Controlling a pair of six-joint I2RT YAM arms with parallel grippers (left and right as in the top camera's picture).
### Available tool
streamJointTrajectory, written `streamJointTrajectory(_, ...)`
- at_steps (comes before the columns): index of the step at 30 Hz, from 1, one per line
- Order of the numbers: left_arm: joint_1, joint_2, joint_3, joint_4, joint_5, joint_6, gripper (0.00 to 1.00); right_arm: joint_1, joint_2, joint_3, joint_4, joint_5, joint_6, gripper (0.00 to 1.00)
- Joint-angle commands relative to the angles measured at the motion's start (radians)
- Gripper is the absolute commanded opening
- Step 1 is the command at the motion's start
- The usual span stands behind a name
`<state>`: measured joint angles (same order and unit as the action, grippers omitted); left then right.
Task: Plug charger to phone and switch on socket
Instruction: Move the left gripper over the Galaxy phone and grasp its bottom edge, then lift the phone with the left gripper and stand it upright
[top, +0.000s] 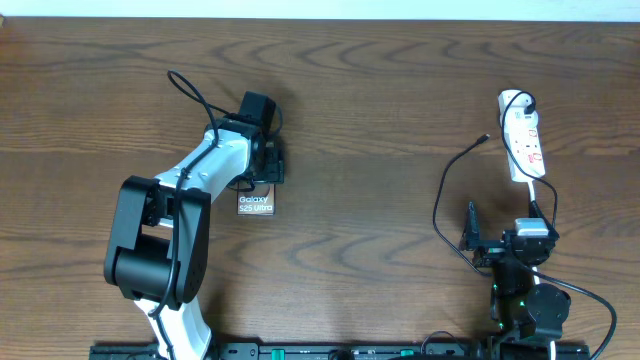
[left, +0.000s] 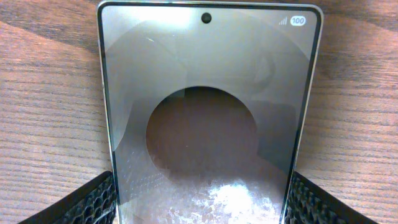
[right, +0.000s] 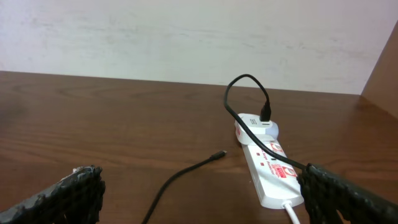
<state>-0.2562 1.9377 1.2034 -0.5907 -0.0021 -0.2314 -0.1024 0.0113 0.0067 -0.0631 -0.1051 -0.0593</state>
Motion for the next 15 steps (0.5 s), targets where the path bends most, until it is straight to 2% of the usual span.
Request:
streamJointTrajectory(1, 0.009, 0.049, -0.02, -0.013, -0.032, 0.017, 0.63, 0.006, -0.005, -0.002, -0.003, -0.006, -0.002, 0.99)
streamJointTrajectory(7, 0.009, 0.008, -0.001, -0.014, -0.024, 0.016, 0.62, 0.006, -0.005, -0.002, -0.002, -0.006, -0.002, 0.99)
streamJointTrajectory(15, 0.009, -0.054, 0.0, -0.014, 0.14, 0.016, 0.58, 0.006, -0.005, -0.002, -0.003, -0.006, -0.002, 0.99)
